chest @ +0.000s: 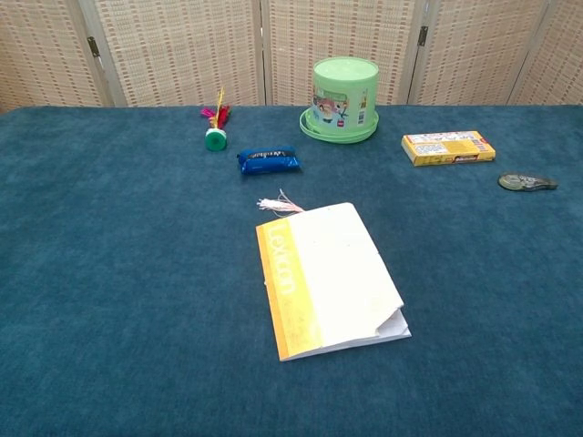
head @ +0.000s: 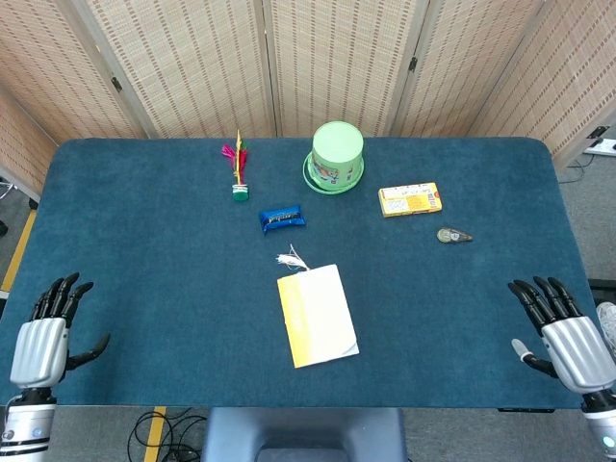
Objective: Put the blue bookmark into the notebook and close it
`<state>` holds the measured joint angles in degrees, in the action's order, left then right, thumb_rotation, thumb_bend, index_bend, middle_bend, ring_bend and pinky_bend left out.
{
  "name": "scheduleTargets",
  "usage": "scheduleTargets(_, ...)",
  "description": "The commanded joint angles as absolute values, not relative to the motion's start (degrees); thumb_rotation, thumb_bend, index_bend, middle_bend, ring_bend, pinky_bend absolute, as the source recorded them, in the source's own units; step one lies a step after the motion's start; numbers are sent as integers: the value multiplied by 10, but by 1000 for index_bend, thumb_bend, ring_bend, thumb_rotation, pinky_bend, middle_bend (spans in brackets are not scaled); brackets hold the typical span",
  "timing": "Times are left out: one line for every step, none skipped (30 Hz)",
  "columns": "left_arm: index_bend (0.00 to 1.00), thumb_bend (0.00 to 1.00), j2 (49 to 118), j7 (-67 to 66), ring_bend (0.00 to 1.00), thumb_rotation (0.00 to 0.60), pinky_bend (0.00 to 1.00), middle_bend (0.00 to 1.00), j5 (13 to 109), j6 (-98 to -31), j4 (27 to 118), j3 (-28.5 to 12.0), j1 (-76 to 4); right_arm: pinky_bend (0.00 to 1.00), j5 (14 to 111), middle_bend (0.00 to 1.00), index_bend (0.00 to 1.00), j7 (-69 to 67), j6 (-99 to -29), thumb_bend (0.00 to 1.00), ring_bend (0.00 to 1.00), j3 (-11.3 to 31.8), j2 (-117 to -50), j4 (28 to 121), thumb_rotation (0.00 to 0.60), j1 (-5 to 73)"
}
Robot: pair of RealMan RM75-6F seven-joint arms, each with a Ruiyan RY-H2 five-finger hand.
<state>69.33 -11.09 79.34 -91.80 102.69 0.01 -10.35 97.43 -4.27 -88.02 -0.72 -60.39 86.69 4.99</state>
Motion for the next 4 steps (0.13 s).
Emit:
scheduleTargets(186, 260, 695, -111, 58, 600, 149, 84, 798, -919, 1024, -2, -98, 0, 956, 118, 0, -26, -882, 230, 0, -5, -605, 877, 600, 40)
scheduleTargets(187, 260, 696, -110, 58, 600, 149, 84, 799, -918, 1022, -3, -97, 0, 951, 118, 0, -24, -883, 230, 0, -5, -605, 878, 600, 38)
scheduleTargets(187, 260, 696, -109, 58, 600, 149, 84, 799, -916, 1020, -4, -96, 0, 944, 118, 0, -23, -883, 230, 0, -5, -605, 880, 600, 34)
scheduleTargets(187, 260, 696, -108, 58, 600, 149, 84, 799, -915, 1019, -5, -95, 0, 940, 118, 0, -24, -883, 230, 0, -5, -605, 880, 600, 32)
